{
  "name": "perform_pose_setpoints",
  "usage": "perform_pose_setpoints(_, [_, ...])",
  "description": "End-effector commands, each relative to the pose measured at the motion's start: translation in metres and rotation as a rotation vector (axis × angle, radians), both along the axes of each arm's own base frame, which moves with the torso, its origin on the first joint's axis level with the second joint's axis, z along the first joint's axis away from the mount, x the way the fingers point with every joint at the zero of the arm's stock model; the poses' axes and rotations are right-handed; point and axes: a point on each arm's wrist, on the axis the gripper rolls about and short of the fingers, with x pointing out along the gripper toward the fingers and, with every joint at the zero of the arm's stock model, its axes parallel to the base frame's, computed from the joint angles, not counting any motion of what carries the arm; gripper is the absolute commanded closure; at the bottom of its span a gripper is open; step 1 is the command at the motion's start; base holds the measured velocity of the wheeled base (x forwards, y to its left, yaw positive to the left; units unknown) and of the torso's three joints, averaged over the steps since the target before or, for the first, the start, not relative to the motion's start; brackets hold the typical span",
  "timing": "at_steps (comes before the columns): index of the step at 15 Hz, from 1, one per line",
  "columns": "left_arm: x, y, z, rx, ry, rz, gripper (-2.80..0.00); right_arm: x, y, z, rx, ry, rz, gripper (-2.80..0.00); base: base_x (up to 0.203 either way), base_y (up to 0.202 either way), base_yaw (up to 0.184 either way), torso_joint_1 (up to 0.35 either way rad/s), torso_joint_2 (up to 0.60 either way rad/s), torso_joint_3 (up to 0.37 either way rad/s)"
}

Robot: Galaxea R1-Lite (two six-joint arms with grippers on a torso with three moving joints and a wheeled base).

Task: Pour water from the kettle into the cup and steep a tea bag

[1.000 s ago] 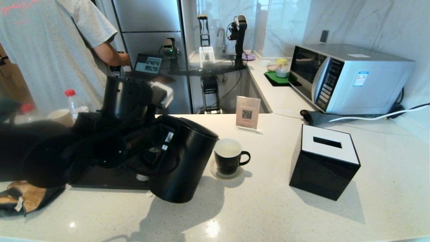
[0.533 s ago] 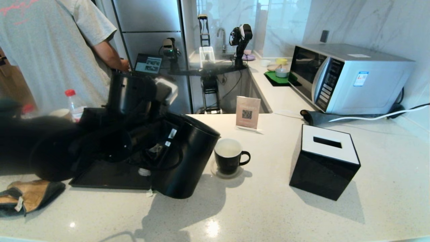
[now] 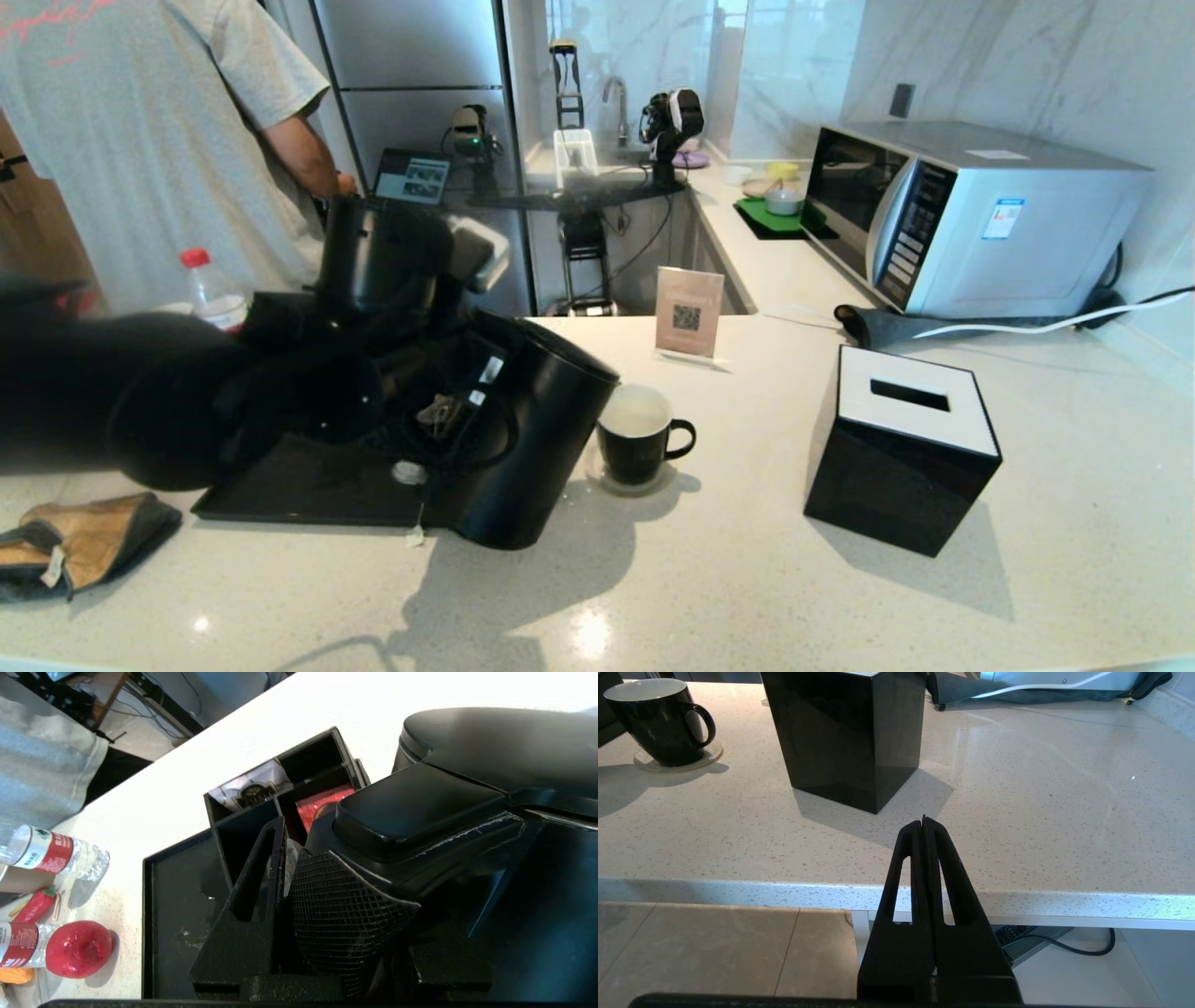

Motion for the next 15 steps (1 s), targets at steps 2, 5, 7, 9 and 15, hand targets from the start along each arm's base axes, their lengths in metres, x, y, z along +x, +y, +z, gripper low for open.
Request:
perform_pose_setpoints(2, [-0.0019,-0.0021,0.0021,0.000,-0.005,-0.007,0.00,0.0001,0.0000,0.0000,-0.001,0.002,0.001,0.00,0.000,0.000,0.000,0.000,0.00,0.000])
perform_pose_setpoints(5, [-0.0024,-0.0028,0.0019,0.002,-0.001,-0.009,0.00,0.0001,0.0000,0.0000,-0.001,0.002,0.001,0.00,0.000,0.000,0.000,0.000,0.00,0.000])
perform_pose_setpoints(7, [-0.0041,-0.0022,0.0034,0.013,0.015,-0.011,0.00,0.0001,0.0000,0.0000,-0.001,0.002,0.001,0.00,0.000,0.000,0.000,0.000,0.00,0.000])
perform_pose_setpoints(9, [-0.0053,-0.0015,0.0054,0.015,0.019,-0.011,0.00,0.0001,0.0000,0.0000,-0.001,0.002,0.000,0.00,0.000,0.000,0.000,0.000,0.00,0.000])
perform_pose_setpoints(15, [-0.0059,-0.0016,0.0069,0.018,0.023,-0.011,0.00,0.0001,0.0000,0.0000,-0.001,0.002,0.001,0.00,0.000,0.000,0.000,0.000,0.00,0.000])
